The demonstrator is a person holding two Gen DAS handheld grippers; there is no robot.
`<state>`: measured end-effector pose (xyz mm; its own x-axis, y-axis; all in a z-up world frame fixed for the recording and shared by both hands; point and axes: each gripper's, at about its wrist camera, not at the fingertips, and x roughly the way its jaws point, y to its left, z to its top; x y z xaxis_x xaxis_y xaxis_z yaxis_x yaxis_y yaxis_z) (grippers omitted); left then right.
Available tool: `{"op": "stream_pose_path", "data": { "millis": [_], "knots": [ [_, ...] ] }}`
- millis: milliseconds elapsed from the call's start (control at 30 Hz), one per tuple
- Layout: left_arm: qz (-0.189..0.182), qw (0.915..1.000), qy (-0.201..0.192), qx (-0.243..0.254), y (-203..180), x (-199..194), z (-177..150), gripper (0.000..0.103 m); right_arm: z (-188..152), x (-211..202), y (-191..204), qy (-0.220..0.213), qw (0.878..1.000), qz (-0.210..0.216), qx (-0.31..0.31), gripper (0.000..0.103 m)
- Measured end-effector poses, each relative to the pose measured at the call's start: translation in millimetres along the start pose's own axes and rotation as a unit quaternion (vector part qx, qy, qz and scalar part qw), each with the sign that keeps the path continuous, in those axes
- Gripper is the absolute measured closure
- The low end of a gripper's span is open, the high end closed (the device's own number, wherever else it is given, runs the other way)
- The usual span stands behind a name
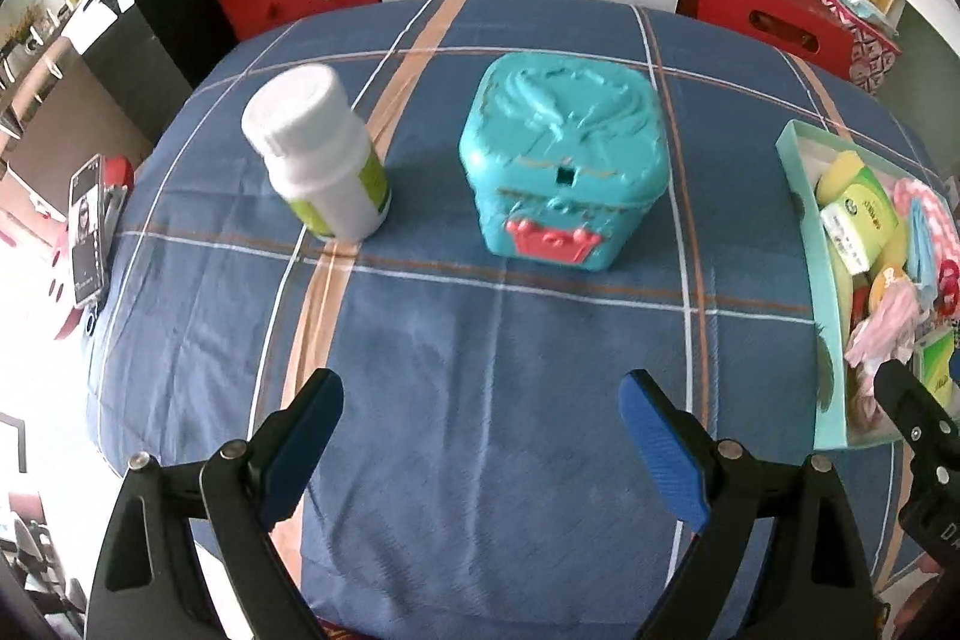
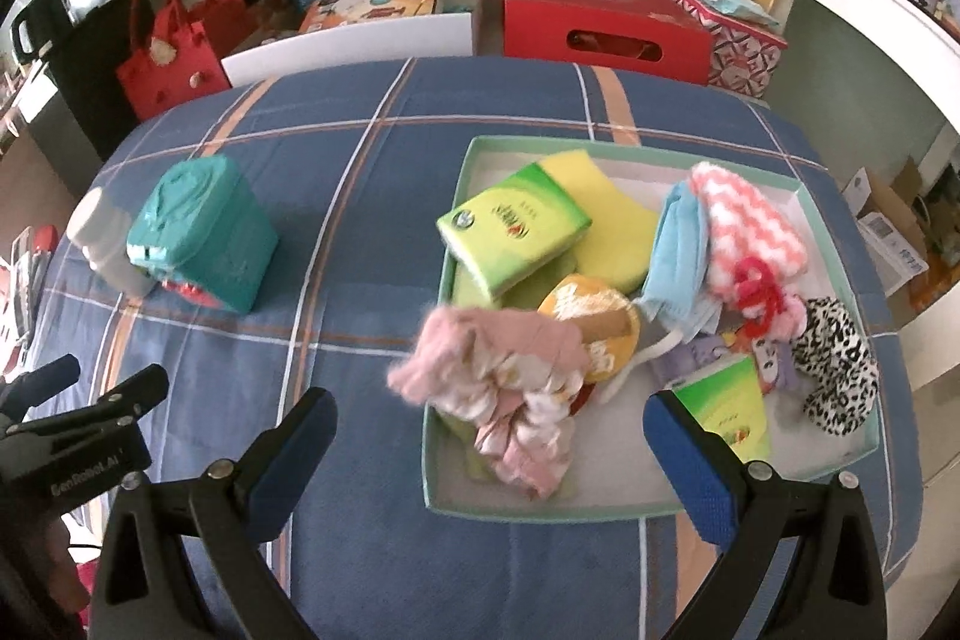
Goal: Organize soft objects
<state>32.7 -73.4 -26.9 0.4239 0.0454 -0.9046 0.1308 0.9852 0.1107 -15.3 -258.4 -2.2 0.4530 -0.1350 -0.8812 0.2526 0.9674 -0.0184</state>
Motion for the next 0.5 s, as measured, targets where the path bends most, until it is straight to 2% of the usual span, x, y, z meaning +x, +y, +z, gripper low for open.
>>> {"op": "stream_pose_path", "data": {
  "millis": [300,500],
  "knots": [
    [-0.006,0.9998,0.016,0.006,4.1,3.1,-16.3,0.01,-20.2,1.8,8.0,0.017,1.0,0.002,-0.003,0.0],
    [-0.005,0.9997,0.021,0.011,3.4,4.3,-21.8,0.01,-23.1,-6.2,2.0,0.008,1.0,-0.005,0.014,0.0]
  ]
}}
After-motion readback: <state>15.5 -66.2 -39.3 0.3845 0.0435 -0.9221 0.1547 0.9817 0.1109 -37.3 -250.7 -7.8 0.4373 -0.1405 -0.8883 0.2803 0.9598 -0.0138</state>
